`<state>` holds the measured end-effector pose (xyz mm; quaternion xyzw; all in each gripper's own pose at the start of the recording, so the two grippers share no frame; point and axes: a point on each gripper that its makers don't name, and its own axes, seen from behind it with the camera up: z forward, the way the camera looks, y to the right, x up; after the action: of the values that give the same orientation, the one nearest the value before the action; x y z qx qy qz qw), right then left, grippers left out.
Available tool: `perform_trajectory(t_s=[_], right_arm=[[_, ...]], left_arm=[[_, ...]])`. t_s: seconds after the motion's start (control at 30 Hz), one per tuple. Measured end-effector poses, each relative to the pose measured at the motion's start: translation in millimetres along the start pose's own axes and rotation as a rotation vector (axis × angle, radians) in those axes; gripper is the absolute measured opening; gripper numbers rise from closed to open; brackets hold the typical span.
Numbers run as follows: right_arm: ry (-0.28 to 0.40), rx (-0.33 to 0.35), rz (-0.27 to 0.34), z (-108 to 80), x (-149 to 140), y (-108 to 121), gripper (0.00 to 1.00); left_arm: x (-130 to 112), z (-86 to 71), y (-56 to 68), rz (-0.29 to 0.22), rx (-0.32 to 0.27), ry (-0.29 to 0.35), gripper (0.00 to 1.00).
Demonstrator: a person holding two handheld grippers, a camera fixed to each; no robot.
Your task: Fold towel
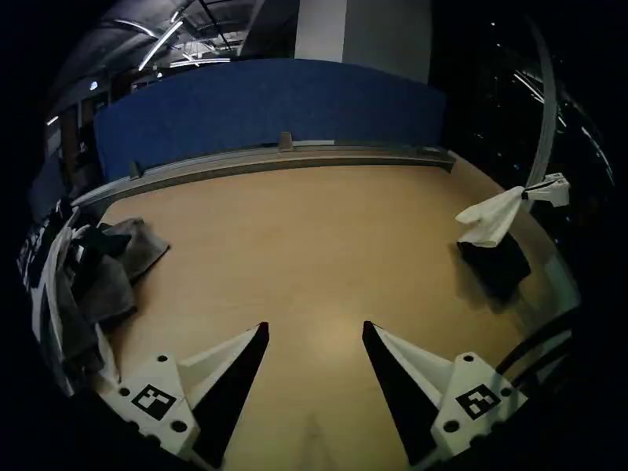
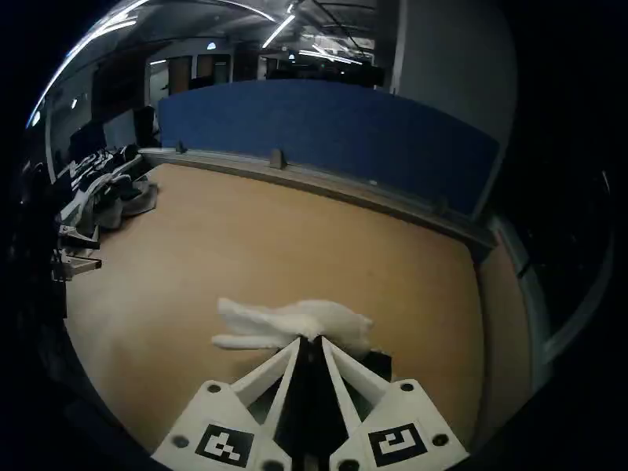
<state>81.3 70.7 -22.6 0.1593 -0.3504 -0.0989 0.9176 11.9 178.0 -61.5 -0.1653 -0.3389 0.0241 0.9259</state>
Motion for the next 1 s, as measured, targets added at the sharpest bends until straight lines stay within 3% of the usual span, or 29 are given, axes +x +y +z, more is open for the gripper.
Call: perform_trajectory(t_s=[0.47, 1.0], right_arm=[[-0.11, -0.081, 0.123, -23.3, -103.9, 31.2, 0.04], [-0.222, -0.129, 0.277, -2.5, -197.9, 36.4, 0.04]], left_arm=[[-7.1, 0.3, 12.9, 0.027, -0.013, -0.019, 0.88], [-11.6, 1.2, 16.8, 0.045, -0.009, -0.037, 0.88]])
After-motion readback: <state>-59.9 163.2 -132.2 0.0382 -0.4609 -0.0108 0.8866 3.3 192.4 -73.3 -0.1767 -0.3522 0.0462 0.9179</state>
